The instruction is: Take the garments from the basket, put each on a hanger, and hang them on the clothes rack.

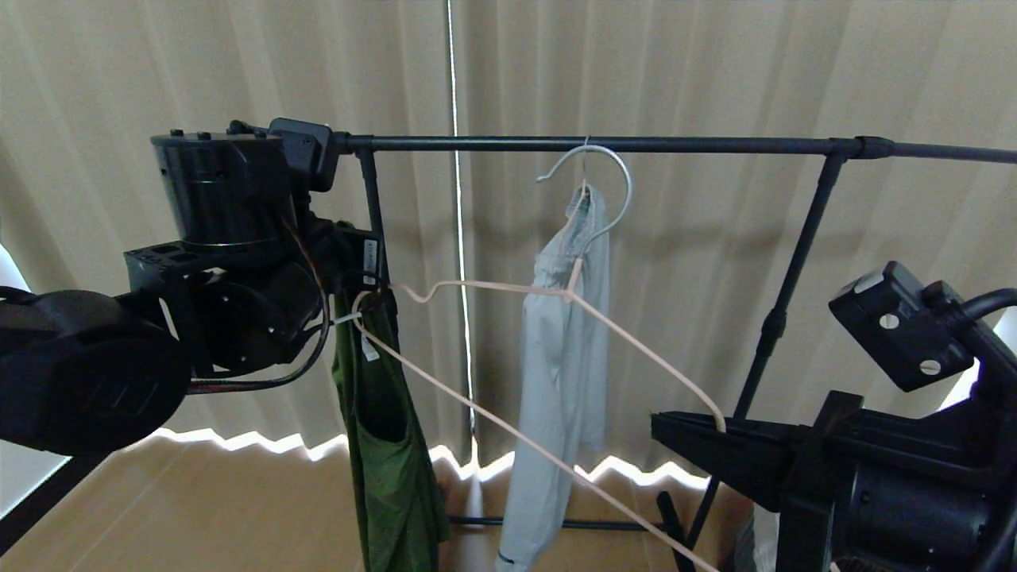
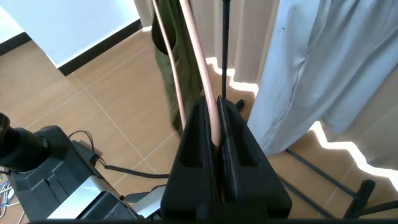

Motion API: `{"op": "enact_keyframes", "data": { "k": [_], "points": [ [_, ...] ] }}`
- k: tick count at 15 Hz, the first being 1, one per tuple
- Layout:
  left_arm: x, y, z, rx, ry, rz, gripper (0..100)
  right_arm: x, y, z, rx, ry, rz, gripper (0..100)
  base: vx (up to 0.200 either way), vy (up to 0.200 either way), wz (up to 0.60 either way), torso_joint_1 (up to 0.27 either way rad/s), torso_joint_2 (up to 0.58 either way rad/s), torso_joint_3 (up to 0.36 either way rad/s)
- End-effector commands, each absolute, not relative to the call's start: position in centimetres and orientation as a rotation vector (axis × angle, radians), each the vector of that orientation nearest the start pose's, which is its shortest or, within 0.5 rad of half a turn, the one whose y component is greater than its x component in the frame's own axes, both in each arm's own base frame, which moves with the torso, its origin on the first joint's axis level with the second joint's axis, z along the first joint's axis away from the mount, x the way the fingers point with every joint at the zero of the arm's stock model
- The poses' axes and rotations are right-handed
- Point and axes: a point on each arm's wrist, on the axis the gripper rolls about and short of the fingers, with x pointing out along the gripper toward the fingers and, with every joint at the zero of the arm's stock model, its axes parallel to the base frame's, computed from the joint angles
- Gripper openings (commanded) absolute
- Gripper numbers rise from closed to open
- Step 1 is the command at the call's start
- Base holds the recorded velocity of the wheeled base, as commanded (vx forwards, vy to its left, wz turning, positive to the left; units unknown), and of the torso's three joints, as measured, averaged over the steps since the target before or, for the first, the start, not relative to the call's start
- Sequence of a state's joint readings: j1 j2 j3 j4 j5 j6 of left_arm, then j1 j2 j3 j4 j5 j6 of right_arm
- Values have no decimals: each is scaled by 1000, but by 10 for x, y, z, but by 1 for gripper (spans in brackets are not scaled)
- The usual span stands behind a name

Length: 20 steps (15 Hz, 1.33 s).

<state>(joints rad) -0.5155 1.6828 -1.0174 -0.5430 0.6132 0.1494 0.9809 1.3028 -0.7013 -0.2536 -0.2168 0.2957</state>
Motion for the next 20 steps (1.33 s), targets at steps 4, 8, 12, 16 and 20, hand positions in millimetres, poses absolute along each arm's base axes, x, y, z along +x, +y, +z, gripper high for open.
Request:
{"op": "enact_keyframes", "data": {
  "k": [4,8,12,16,20],
  "points": [
    [274,-150,235,224,117,74,0,128,177,211,62,424,682,0,0,0,0,0,0,0],
    [271,-152,233,226,121,65,0,141,182,208,73,411,651,0,0,0,0,0,0,0],
    [268,-152,230,232,131,61,0,145,186,210,75,407,646,0,0,0,0,0,0,0],
    [255,-163,235,225,112,9,0,153,195,207,79,402,644,0,0,0,0,0,0,0],
    [234,-182,243,210,79,-107,0,165,211,200,73,408,645,0,0,0,0,0,0,0]
  ]
}}
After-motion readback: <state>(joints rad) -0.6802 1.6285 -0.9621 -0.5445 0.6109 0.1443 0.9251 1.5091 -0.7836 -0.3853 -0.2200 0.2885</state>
